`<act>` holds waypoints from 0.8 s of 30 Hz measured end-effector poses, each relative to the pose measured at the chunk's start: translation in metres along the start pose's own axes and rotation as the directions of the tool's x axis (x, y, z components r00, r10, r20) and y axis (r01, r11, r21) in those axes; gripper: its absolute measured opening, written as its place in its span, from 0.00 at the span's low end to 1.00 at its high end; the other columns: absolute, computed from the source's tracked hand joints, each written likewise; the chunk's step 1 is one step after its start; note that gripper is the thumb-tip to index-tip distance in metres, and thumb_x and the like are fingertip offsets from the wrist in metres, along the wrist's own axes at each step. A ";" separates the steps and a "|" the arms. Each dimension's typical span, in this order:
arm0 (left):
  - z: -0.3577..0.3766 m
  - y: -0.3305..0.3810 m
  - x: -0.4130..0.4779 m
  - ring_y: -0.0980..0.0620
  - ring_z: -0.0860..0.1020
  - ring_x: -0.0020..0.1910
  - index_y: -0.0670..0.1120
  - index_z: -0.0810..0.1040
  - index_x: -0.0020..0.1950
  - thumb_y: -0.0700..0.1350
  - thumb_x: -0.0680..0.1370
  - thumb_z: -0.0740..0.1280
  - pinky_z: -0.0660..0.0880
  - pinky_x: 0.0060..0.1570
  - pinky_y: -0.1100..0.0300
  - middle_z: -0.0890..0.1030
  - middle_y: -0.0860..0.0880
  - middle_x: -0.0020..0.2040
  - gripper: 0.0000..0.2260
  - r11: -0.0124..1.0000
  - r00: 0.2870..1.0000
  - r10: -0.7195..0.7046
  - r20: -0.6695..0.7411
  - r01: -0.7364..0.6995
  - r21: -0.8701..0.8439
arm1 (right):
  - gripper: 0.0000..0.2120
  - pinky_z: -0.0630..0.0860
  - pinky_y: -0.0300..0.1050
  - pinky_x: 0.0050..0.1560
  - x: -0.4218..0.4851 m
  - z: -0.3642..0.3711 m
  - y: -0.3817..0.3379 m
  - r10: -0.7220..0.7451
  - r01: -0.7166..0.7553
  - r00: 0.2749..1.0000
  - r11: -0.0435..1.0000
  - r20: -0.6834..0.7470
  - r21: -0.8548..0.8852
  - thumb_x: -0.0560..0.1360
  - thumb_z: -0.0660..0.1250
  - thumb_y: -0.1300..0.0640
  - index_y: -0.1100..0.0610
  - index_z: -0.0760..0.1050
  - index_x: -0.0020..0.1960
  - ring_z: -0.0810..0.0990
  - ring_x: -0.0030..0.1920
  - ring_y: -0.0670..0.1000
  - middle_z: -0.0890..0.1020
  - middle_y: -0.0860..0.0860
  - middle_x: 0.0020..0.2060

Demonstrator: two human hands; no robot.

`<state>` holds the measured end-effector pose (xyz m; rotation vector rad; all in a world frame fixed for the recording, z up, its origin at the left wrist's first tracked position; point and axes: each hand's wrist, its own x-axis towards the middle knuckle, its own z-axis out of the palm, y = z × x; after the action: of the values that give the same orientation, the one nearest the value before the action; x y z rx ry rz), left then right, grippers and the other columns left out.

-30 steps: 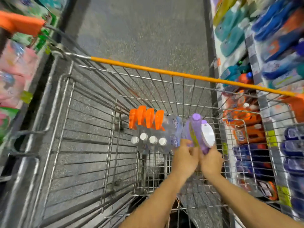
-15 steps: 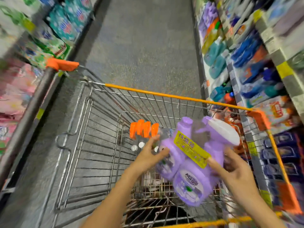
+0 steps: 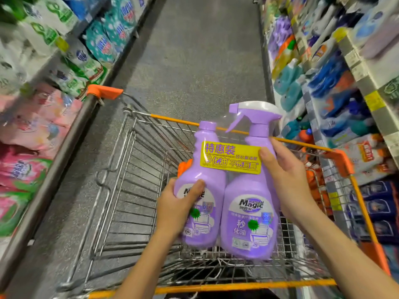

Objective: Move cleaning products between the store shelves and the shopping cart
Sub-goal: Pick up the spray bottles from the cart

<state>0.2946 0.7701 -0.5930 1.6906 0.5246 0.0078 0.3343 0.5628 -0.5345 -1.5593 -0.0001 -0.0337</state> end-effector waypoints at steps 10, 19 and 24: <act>-0.007 0.009 -0.019 0.45 0.81 0.38 0.45 0.76 0.41 0.71 0.54 0.67 0.78 0.43 0.46 0.82 0.48 0.34 0.32 0.985 0.998 0.054 -0.043 -0.046 0.167 | 0.12 0.74 0.52 0.55 -0.020 -0.003 0.003 0.020 -0.021 1.000 0.993 0.010 0.115 0.79 0.63 0.53 0.51 0.79 0.59 0.80 0.52 0.51 0.84 0.52 0.54; 0.006 0.017 -0.033 0.52 0.77 0.35 0.47 0.78 0.46 0.69 0.55 0.64 0.75 0.43 0.54 0.80 0.51 0.36 0.31 0.972 0.969 0.165 0.182 -0.191 0.137 | 0.15 0.75 0.44 0.53 -0.082 -0.017 -0.016 -0.108 0.109 0.959 0.994 -0.263 -0.010 0.80 0.59 0.53 0.58 0.77 0.62 0.80 0.52 0.47 0.83 0.47 0.52; 0.004 0.018 -0.058 0.48 0.81 0.40 0.46 0.78 0.47 0.70 0.56 0.69 0.78 0.46 0.47 0.83 0.49 0.39 0.32 0.953 0.883 0.226 0.411 -0.288 0.095 | 0.18 0.73 0.61 0.59 -0.148 -0.020 -0.028 -0.145 0.132 0.877 0.989 -0.458 -0.062 0.78 0.61 0.47 0.54 0.76 0.63 0.79 0.55 0.54 0.82 0.54 0.57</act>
<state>0.2494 0.7450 -0.5606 1.8409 -0.0088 -0.1840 0.1849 0.5455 -0.5099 -1.5451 0.2667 -0.5221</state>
